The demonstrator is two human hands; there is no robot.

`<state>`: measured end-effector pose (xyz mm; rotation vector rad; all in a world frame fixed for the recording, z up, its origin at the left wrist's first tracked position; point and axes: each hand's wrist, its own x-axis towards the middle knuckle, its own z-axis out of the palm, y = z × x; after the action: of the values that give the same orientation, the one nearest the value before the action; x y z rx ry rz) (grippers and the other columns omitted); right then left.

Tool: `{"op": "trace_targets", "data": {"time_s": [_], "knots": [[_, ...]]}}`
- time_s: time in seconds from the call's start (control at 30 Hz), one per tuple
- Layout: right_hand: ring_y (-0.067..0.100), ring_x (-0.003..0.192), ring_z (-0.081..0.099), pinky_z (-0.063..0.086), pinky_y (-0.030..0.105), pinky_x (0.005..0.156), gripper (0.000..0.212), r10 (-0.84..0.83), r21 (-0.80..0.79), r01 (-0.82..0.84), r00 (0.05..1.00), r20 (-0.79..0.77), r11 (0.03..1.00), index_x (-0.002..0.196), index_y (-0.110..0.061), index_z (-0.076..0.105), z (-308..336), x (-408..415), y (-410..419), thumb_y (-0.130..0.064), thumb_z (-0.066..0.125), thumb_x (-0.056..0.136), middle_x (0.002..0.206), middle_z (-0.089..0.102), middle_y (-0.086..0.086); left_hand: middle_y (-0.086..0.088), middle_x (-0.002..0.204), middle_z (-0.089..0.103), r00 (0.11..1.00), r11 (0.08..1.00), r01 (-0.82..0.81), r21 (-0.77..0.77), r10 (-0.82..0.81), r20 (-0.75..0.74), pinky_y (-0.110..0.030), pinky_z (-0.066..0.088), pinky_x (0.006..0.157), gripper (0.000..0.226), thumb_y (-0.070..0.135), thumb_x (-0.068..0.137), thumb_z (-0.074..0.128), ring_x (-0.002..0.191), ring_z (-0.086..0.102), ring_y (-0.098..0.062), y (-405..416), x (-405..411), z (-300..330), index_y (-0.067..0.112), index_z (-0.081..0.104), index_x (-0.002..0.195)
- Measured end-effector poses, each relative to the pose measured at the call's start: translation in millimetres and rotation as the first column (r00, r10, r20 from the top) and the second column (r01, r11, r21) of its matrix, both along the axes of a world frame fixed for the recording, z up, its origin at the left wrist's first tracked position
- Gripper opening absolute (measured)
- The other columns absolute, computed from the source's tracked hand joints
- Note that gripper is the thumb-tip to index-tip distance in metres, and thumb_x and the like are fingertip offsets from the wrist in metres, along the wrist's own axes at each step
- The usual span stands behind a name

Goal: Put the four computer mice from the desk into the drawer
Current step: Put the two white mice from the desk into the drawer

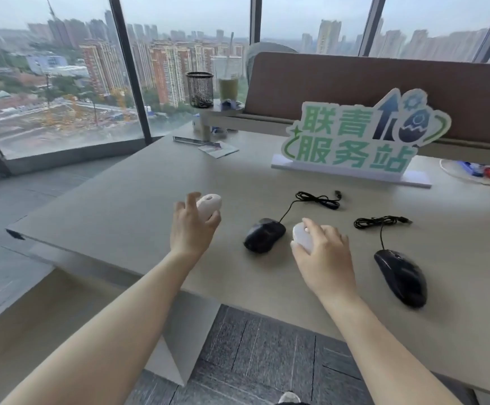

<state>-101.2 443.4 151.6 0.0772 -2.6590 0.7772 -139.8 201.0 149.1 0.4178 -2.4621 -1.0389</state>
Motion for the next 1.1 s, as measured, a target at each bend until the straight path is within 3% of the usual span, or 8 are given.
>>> {"op": "trace_targets", "data": {"time_s": [0.13, 0.23, 0.43, 0.57, 0.73, 0.93, 1.1], "knots": [[0.027, 0.108, 0.051, 0.041, 0.031, 0.089, 0.046, 0.213, -0.135, -0.229, 0.969, -0.123, 0.964, 0.130, -0.023, 0.058, 28.9, 43.0, -69.4, -0.033, 0.066, 0.086, 0.114, 0.063, 0.007, -0.010, 0.114, 0.046, 0.988, 0.992, -0.108, 0.065, 0.115, -0.106, -0.032, 0.040, 0.079, 0.050, 0.034, 0.083, 0.062, 0.090, 0.050, -0.026, -46.6, 61.7, 12.9, 0.016, 0.046, 0.126], [0.024, 0.111, 0.052, 0.044, 0.029, 0.088, 0.047, 0.430, -0.170, -0.446, 0.895, -0.122, 0.879, 0.132, -0.025, 0.055, 30.3, 83.2, -132.0, -0.037, 0.063, 0.087, 0.117, 0.063, 0.003, -0.009, 0.113, 0.046, 0.961, 0.963, -0.256, 0.084, 0.263, -0.085, -0.038, 0.045, 0.081, 0.046, 0.036, 0.083, 0.059, 0.095, 0.053, -0.029, -97.7, 117.2, 2.7, 0.016, 0.046, 0.122], [0.024, 0.113, 0.052, 0.050, 0.039, 0.090, 0.046, 0.706, -0.182, -0.682, 0.689, 0.166, 0.708, 0.131, -0.026, 0.052, -20.1, 139.4, -253.0, -0.043, 0.059, 0.089, 0.120, 0.061, 0.004, -0.019, 0.121, 0.057, 0.848, 0.858, -0.511, 0.056, 0.492, 0.197, -0.045, 0.039, 0.091, 0.053, 0.036, 0.081, 0.057, 0.111, 0.051, -0.039, -201.5, 215.1, -55.6, 0.010, 0.044, 0.125], [0.028, 0.118, 0.049, 0.045, 0.041, 0.098, 0.048, 0.699, -0.234, -0.661, 0.643, 0.312, 0.713, 0.133, -0.021, 0.047, -53.3, 139.2, -306.3, -0.034, 0.059, 0.089, 0.125, 0.056, 0.008, -0.022, 0.131, 0.048, 0.770, 0.832, -0.554, 0.008, 0.510, 0.383, -0.045, 0.038, 0.097, 0.060, 0.030, 0.081, 0.060, 0.117, 0.048, -0.043, -234.9, 241.8, -96.9, 0.012, 0.040, 0.135], [0.034, 0.120, 0.050, 0.046, 0.042, 0.096, 0.058, 0.589, -0.044, -0.669, 0.619, 0.519, 0.742, 0.143, -0.022, 0.036, -90.6, 107.7, -365.7, -0.035, 0.054, 0.090, 0.135, 0.047, 0.012, -0.017, 0.130, 0.046, 0.694, 0.836, -0.547, -0.035, 0.476, 0.540, -0.042, 0.045, 0.086, 0.057, 0.032, 0.085, 0.057, 0.112, 0.055, -0.040, -268.6, 240.8, -147.4, 0.019, 0.036, 0.136], [0.035, 0.109, 0.058, 0.042, 0.036, 0.074, 0.049, 0.417, 0.230, -0.701, 0.619, 0.666, 0.675, 0.136, -0.018, 0.039, -132.2, 74.9, -406.8, -0.033, 0.054, 0.092, 0.132, 0.044, 0.015, -0.011, 0.122, 0.047, 0.701, 0.875, -0.474, -0.093, 0.440, 0.561, -0.040, 0.046, 0.078, 0.050, 0.035, 0.082, 0.062, 0.110, 0.056, -0.035, -288.0, 209.6, -174.3, 0.021, 0.043, 0.126], [0.035, 0.112, 0.057, 0.046, 0.037, 0.080, 0.048, 0.308, 0.325, -0.679, 0.637, 0.706, 0.659, 0.132, -0.018, 0.042, -161.4, 63.6, -413.3, -0.023, 0.061, 0.088, 0.132, 0.044, 0.016, -0.013, 0.121, 0.052, 0.720, 0.894, -0.414, -0.174, 0.438, 0.538, -0.041, 0.045, 0.079, 0.047, 0.035, 0.084, 0.063, 0.112, 0.053, -0.036, -289.2, 189.7, -189.5, 0.011, 0.042, 0.118]]}}
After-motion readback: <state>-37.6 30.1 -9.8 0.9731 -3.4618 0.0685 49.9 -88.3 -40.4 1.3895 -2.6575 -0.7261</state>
